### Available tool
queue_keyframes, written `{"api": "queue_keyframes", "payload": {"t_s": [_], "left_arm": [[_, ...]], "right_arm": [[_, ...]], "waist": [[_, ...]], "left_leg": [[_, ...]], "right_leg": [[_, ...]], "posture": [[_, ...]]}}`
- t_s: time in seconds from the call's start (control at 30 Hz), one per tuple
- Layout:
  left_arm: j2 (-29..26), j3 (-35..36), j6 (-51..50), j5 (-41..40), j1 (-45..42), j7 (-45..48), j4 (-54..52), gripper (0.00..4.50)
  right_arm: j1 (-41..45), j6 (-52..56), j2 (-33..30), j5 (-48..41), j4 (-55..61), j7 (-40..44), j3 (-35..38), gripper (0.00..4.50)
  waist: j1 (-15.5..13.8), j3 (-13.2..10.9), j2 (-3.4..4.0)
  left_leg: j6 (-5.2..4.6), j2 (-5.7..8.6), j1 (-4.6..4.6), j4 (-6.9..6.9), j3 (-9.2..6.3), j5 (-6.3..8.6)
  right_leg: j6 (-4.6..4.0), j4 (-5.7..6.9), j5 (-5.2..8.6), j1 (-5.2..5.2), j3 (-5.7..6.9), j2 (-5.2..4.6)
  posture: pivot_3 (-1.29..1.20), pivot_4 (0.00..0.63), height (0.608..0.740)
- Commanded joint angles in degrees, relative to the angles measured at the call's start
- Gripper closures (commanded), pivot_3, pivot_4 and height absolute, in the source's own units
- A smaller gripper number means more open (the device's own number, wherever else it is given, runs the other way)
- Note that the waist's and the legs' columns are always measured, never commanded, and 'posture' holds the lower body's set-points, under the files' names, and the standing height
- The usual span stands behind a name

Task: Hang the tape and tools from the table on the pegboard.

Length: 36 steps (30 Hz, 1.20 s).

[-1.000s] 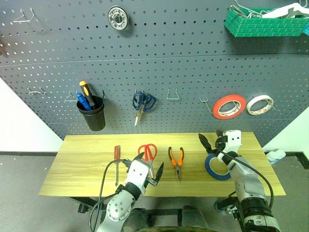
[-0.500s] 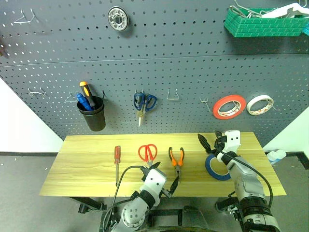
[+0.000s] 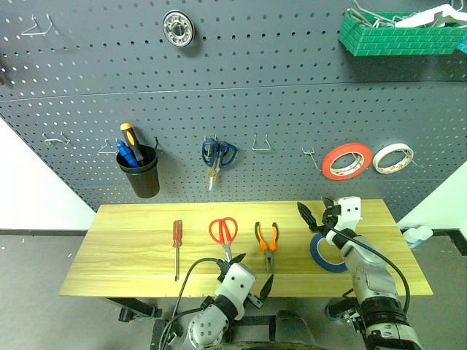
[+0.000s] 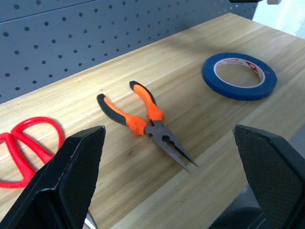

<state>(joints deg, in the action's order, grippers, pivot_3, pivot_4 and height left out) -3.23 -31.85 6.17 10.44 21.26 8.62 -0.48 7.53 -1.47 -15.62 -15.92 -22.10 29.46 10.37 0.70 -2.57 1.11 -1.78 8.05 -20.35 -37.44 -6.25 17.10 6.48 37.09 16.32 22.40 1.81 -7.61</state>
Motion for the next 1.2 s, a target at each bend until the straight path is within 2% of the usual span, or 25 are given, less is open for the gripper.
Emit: {"api": "queue_keyframes", "payload": {"t_s": [0.03,0.1,0.17,0.2,0.23,0.3,0.33,0.43,0.53,0.57,0.8,0.93,1.2], "left_arm": [[1.51,-0.49,0.83,1.08,0.44,-1.95,-9.59,0.02],[-0.03,3.59,0.27,0.44,0.52,-2.63,-13.14,0.02],[-14.95,26.29,-0.58,-16.71,-10.25,8.82,-5.05,0.02],[-19.99,33.83,-1.01,-23.31,-14.82,13.00,-0.44,0.02],[-22.92,37.97,-2.55,-27.75,-17.52,15.39,2.38,0.02],[-22.78,39.50,-3.63,-29.38,-18.83,14.40,3.28,0.02],[-22.11,39.66,-2.99,-28.75,-19.23,14.22,3.88,0.02],[-19.43,40.28,-0.94,-26.73,-19.22,13.95,5.16,0.02],[-18.31,39.78,-1.26,-25.78,-18.59,15.15,5.61,0.02],[-17.86,39.39,-1.37,-26.03,-18.44,15.84,5.51,0.02],[-14.84,36.25,-2.11,-25.12,-16.79,17.22,4.19,0.02],[-11.15,30.26,-4.00,-24.40,-15.44,20.13,5.43,0.02],[-1.59,13.13,-1.01,-14.97,-9.27,20.37,12.55,0.02]], "right_arm": [[2.15,-1.27,0.90,-0.19,0.55,-0.73,0.15,0.00],[2.14,-1.40,1.25,-0.10,0.57,-1.08,0.19,0.00],[1.72,-1.34,1.62,-0.30,0.82,-1.09,0.21,0.00],[1.43,-1.33,1.65,-0.14,1.00,-0.92,-0.07,0.00],[1.19,-1.29,1.65,-0.06,1.21,-0.82,-0.21,0.00],[1.06,-1.17,1.50,-0.18,1.30,-0.70,-0.33,0.00],[1.11,-1.12,1.38,-0.25,1.24,-0.67,-0.34,0.00],[1.33,-0.68,1.13,-0.27,1.25,-0.21,-0.40,0.00],[1.33,-0.10,1.09,-0.30,2.02,-0.21,-0.90,0.00],[1.21,0.04,1.07,-0.46,2.36,-0.12,-1.03,0.00],[0.43,0.64,1.33,-0.64,3.12,-0.18,-1.12,0.00],[0.43,0.68,1.45,-0.55,3.22,-0.18,-1.23,0.00],[0.52,0.62,1.26,-0.54,2.80,-0.19,-0.90,0.00]], "waist": [[0.08,0.00,-0.01],[0.05,0.00,0.00],[-0.12,-0.01,-0.03],[-0.10,-0.02,-0.04],[0.09,-0.08,-0.14],[0.71,-0.05,-0.21],[0.70,0.20,0.23],[0.61,0.63,0.81],[0.47,0.53,-0.54],[0.47,0.55,-0.69],[0.23,0.58,-0.65],[0.26,0.61,-0.60],[0.17,0.61,-0.62]], "left_leg": [[0.00,0.00,0.00,0.00,0.00,0.00],[0.00,-0.01,0.00,0.00,0.00,0.00],[0.01,-0.01,0.04,0.03,0.00,0.00],[0.12,-0.09,0.02,0.02,-0.09,-0.07],[0.30,-0.37,0.01,0.03,-0.15,-0.17],[0.60,-1.02,-0.20,0.06,-0.22,-0.35],[0.61,-1.00,-0.12,0.10,-0.23,-0.35],[0.30,-0.43,0.23,0.10,0.20,-0.18],[0.27,-0.52,0.18,0.08,0.27,-0.17],[0.30,-0.61,0.13,0.08,0.25,-0.17],[0.47,-0.73,0.17,0.07,0.24,-0.25],[0.47,-0.76,0.16,0.08,0.25,-0.26],[0.45,-0.75,0.10,0.08,0.26,-0.25]], "right_leg": [[0.00,0.00,0.00,0.00,0.00,0.00],[0.00,0.01,0.00,0.00,0.00,0.00],[0.00,0.03,0.00,-0.01,-0.02,0.00],[-0.07,0.12,-0.02,0.06,0.05,0.05],[-0.28,0.17,-0.12,0.17,0.12,0.28],[-0.76,0.12,-0.40,0.46,0.14,1.01],[-0.81,0.01,-0.45,0.38,0.07,1.07],[-0.47,-0.17,-0.51,0.01,-0.45,0.70],[-0.39,-0.12,-0.57,0.14,-0.72,0.83],[-0.44,-0.09,-0.59,0.24,-0.72,0.92],[-0.59,-0.08,-0.68,0.21,-0.72,0.95],[-0.61,-0.09,-0.69,0.23,-0.73,0.99],[-0.60,-0.14,-0.70,0.26,-0.76,0.95]], "posture": [[-0.13,0.000,0.736],[-0.13,0.000,0.736],[-0.13,0.000,0.736],[-0.12,0.000,0.736],[-0.12,0.000,0.736],[-0.12,0.000,0.736],[-0.12,0.000,0.736],[-0.10,0.000,0.736],[-0.10,0.000,0.736],[-0.10,0.000,0.736],[-0.10,0.000,0.736],[-0.11,0.000,0.736],[-0.11,0.000,0.736]]}}
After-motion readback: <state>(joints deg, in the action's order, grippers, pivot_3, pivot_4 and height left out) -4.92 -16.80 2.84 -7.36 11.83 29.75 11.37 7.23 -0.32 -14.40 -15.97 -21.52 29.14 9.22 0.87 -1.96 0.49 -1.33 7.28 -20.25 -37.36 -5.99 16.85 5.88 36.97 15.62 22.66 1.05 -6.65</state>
